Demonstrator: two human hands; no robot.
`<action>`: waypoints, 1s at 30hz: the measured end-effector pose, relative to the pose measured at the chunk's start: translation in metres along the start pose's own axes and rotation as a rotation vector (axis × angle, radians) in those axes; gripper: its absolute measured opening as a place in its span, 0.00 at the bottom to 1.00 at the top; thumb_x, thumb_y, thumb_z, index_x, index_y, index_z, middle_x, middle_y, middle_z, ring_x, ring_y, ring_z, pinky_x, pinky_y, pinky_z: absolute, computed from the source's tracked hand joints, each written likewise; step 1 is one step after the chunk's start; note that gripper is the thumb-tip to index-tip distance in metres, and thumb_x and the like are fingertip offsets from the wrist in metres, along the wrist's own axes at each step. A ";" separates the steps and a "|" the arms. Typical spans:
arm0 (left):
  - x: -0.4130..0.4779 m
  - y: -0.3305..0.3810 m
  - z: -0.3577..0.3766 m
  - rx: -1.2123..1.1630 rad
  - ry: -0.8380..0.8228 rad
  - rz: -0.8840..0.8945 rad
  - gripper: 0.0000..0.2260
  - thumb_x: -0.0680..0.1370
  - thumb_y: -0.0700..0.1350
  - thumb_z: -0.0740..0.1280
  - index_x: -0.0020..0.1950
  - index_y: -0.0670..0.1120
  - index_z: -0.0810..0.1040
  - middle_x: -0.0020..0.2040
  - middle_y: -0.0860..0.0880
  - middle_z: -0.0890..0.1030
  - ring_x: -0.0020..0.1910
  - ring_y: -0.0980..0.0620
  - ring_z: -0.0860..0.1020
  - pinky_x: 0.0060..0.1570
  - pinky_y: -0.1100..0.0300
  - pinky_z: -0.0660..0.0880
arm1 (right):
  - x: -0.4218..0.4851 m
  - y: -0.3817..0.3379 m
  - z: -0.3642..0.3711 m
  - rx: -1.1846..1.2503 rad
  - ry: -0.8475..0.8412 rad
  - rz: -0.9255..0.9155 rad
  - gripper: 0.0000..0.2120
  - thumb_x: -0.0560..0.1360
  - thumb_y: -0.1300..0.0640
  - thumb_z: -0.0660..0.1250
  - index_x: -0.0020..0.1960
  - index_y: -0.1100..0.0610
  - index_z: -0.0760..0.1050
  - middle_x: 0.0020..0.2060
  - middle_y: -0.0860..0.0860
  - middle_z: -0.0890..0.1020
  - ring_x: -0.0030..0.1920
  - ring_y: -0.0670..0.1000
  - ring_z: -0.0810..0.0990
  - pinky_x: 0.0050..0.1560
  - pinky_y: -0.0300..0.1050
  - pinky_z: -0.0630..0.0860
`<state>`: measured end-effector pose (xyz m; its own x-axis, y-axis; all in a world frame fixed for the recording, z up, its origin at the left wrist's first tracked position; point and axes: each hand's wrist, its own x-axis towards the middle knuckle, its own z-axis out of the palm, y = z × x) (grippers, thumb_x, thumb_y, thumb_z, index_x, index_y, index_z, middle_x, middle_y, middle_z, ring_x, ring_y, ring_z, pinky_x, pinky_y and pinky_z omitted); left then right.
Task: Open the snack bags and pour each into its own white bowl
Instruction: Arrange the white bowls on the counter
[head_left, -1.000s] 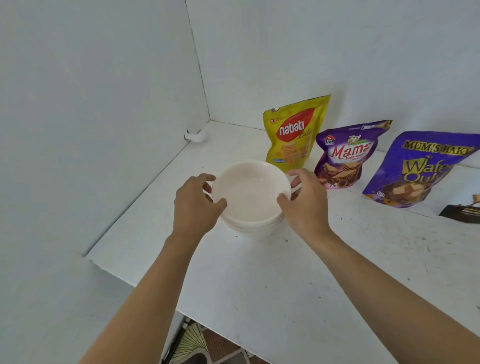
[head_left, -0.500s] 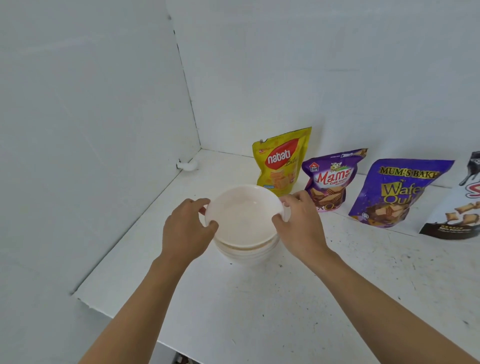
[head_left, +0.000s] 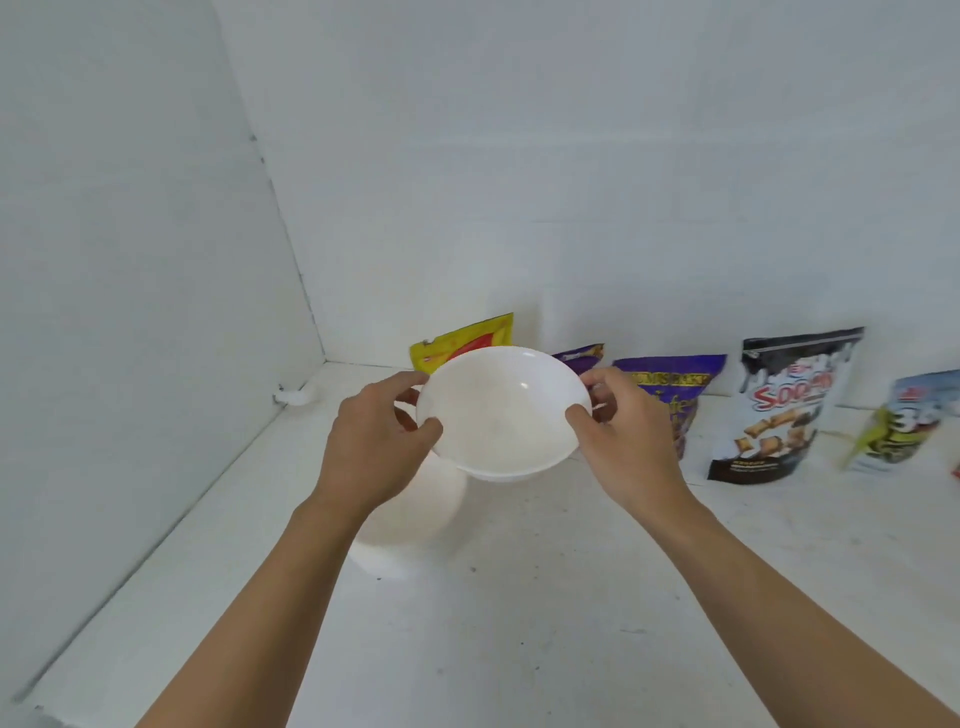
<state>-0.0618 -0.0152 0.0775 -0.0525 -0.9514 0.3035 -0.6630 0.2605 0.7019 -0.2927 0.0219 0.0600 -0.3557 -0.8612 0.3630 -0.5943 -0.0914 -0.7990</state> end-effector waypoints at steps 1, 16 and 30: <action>-0.002 0.008 0.011 -0.012 -0.014 0.012 0.20 0.72 0.43 0.73 0.64 0.53 0.80 0.50 0.55 0.82 0.41 0.57 0.81 0.50 0.54 0.79 | -0.002 0.008 -0.012 0.013 0.005 0.022 0.12 0.72 0.60 0.69 0.56 0.53 0.77 0.43 0.47 0.82 0.44 0.46 0.80 0.37 0.45 0.82; -0.056 0.023 0.178 0.008 -0.241 -0.009 0.22 0.75 0.43 0.74 0.69 0.48 0.77 0.59 0.49 0.82 0.37 0.60 0.78 0.47 0.58 0.79 | -0.052 0.144 -0.074 -0.046 -0.060 0.358 0.13 0.76 0.61 0.69 0.60 0.55 0.75 0.55 0.52 0.82 0.50 0.49 0.78 0.37 0.28 0.71; -0.068 0.000 0.206 0.060 -0.289 -0.070 0.24 0.74 0.44 0.75 0.70 0.50 0.76 0.60 0.49 0.83 0.38 0.55 0.80 0.52 0.51 0.81 | -0.058 0.174 -0.058 -0.118 -0.139 0.465 0.18 0.77 0.60 0.69 0.66 0.55 0.73 0.61 0.53 0.80 0.50 0.48 0.76 0.56 0.46 0.79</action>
<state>-0.2121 0.0159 -0.0765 -0.2093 -0.9764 0.0535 -0.7150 0.1901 0.6727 -0.4174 0.0850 -0.0723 -0.5079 -0.8564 -0.0926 -0.4758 0.3685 -0.7986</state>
